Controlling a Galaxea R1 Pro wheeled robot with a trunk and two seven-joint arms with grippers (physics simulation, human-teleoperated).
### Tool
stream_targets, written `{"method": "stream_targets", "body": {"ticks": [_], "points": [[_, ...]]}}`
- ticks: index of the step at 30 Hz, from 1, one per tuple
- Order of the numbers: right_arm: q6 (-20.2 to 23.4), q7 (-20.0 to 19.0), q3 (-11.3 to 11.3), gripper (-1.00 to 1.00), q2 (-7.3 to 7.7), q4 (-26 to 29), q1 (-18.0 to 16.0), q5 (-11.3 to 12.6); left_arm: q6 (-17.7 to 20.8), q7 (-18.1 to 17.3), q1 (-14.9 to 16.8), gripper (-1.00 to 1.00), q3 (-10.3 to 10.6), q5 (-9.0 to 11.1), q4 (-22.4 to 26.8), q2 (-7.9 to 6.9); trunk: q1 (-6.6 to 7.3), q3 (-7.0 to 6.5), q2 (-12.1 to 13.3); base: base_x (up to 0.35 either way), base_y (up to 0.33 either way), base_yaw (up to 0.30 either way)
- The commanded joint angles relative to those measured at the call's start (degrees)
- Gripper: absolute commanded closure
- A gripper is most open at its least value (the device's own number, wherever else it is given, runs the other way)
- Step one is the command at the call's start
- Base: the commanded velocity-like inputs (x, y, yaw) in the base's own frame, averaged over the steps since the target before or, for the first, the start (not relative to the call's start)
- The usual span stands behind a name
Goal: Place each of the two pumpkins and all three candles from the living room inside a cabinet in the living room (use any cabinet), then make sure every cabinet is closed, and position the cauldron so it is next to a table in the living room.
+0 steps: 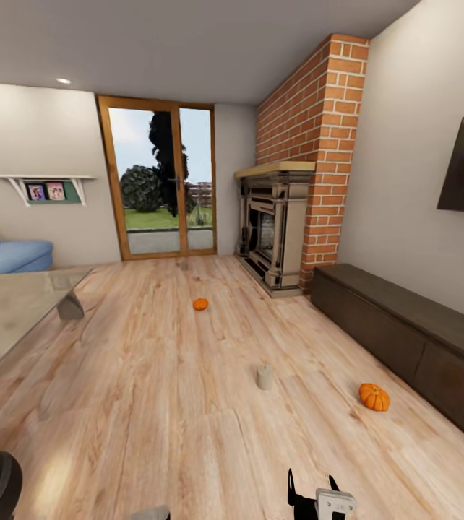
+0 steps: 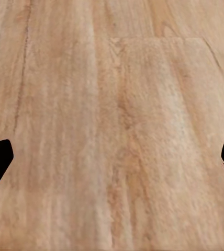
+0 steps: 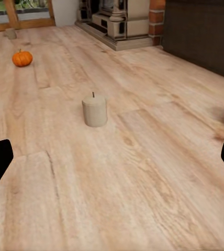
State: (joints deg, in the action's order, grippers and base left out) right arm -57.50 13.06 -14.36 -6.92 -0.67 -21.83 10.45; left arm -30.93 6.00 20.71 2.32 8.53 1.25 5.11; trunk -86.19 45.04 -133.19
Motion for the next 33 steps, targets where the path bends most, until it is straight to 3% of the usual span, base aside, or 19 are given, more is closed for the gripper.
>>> {"method": "stream_targets", "body": {"ticks": [1,16,33], "points": [[-0.15,0.01,-0.50,-1.00,-0.03,-0.06,-0.05,0.53,-0.18,0.15,0.02,-1.00,0.31,0.35,-0.02,0.00,0.01,0.06,-0.03,0.000,0.000,-0.300],[-0.15,-0.05,-0.50,-1.00,-0.03,-0.08,-0.05,0.53,-0.19,0.23,0.02,-1.00,0.23,0.42,-0.02,-0.01,0.01,0.06,-0.03,0.005,0.002,-0.300],[-0.15,-0.05,-0.49,-1.00,-0.03,-0.11,-0.05,0.53,-0.19,0.24,0.02,-1.00,0.23,0.44,-0.02,-0.01,0.01,0.06,-0.03,0.132,0.078,-0.300]]}}
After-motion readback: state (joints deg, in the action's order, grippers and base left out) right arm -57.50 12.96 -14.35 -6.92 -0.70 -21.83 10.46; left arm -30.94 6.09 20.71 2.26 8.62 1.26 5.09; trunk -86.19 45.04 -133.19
